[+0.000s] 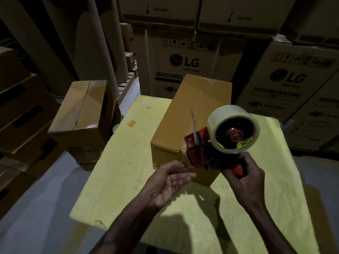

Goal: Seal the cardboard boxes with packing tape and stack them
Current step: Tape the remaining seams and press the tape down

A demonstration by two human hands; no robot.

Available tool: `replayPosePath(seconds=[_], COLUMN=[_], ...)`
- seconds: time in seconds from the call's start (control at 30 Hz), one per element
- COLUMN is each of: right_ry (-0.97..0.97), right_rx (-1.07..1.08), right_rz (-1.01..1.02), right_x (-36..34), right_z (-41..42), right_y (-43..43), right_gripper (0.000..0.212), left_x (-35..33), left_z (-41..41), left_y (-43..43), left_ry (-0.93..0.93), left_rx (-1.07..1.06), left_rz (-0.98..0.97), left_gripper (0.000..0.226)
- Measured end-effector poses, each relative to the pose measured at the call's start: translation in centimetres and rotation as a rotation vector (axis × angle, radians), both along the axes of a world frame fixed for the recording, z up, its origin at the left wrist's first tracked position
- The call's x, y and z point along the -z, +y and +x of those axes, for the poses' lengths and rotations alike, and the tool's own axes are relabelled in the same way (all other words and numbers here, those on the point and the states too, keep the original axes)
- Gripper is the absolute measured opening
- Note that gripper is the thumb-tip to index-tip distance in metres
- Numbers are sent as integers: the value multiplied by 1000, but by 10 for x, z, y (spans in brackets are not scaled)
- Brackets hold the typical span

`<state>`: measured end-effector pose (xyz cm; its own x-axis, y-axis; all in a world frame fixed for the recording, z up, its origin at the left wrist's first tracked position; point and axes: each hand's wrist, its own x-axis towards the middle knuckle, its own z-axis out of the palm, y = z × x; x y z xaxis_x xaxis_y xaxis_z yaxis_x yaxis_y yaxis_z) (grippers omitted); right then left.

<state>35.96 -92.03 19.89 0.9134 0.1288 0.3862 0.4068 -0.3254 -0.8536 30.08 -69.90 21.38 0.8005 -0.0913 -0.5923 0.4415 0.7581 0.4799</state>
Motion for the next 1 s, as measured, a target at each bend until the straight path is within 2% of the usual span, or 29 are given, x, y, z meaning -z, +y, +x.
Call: replayPosePath(seconds=[0.17, 0.33, 0.43, 0.6, 0.73, 0.8, 0.9, 1.0], right_ry=[53, 57, 49, 46, 66, 80, 76, 70], right_rx=[-89, -114, -111, -130, -137, -146, -155, -250], right_rz=[-88, -167, -220, -213, -176, -175, -259, -357], right_x=[-5, -6, -6, -2, -2, -3, -6, -12], right_z=[15, 26, 30, 31, 33, 38, 43, 50], right_y=[2, 11, 18, 32, 39, 40, 42, 48], right_gripper=[28, 27, 29, 29, 29, 32, 34, 35], left_x=[0, 5, 9, 16, 23, 25, 24, 26], left_z=[16, 21, 24, 27, 27, 29, 31, 41], left_y=[22, 35, 35, 44, 50, 55, 64, 81], left_ry=[4, 8, 5, 4, 17, 14, -50, -200], left_rx=[19, 47, -14, -46, -30, -17, 18, 45], left_rz=[103, 242, 310, 231, 284, 320, 605, 1132], left_gripper=[15, 26, 30, 50, 27, 25, 28, 29])
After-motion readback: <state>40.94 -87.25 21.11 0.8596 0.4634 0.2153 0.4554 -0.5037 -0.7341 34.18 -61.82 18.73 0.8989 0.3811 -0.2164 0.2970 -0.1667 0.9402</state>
